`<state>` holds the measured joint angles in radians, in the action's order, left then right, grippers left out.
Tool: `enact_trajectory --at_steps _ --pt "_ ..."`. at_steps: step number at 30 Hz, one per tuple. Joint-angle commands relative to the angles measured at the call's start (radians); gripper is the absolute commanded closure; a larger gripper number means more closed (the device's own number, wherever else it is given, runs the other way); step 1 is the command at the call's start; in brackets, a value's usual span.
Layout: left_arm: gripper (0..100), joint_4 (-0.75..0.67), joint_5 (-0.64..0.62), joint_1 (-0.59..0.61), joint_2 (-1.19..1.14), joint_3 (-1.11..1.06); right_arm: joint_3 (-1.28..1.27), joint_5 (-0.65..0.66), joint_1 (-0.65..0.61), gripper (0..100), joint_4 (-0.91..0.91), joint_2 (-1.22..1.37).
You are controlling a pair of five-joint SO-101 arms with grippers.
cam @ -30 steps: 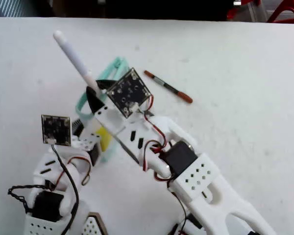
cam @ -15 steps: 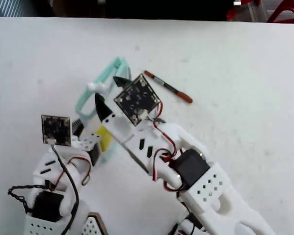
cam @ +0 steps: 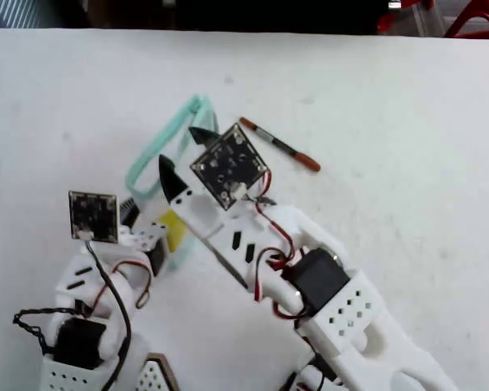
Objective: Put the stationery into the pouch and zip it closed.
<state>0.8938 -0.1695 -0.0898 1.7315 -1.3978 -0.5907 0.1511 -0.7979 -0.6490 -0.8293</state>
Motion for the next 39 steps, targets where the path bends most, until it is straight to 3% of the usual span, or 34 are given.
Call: enact_trajectory --at_steps 1,9,14,18,21,23,29,39 --pt "76 -0.044 -0.006 0.007 0.007 0.011 0.015 0.005 0.018 82.2 -0.002 -0.027" --pt "81 -0.048 -0.006 0.038 0.008 0.021 0.273 -0.003 0.203 82.2 -0.197 -0.018" --pt "81 -0.034 0.015 0.071 0.008 0.063 0.302 -0.003 0.369 82.2 -0.268 -0.016" --pt "81 -0.031 0.069 -0.065 0.01 0.041 0.276 -0.002 0.473 82.2 -0.24 0.056" --pt "81 -0.021 0.094 0.015 0.01 0.084 0.279 0.003 0.504 82.2 -0.24 0.17" --pt "81 -0.021 0.041 0.005 0.01 0.071 0.279 0.005 0.509 82.2 -0.239 0.259" --pt "81 -0.021 0.08 -0.016 0.008 0.054 0.382 0.06 0.524 82.2 -0.254 0.541" --pt "81 -0.031 0.081 -0.031 0.008 0.02 0.833 0.167 0.562 82.0 -0.535 1.021"
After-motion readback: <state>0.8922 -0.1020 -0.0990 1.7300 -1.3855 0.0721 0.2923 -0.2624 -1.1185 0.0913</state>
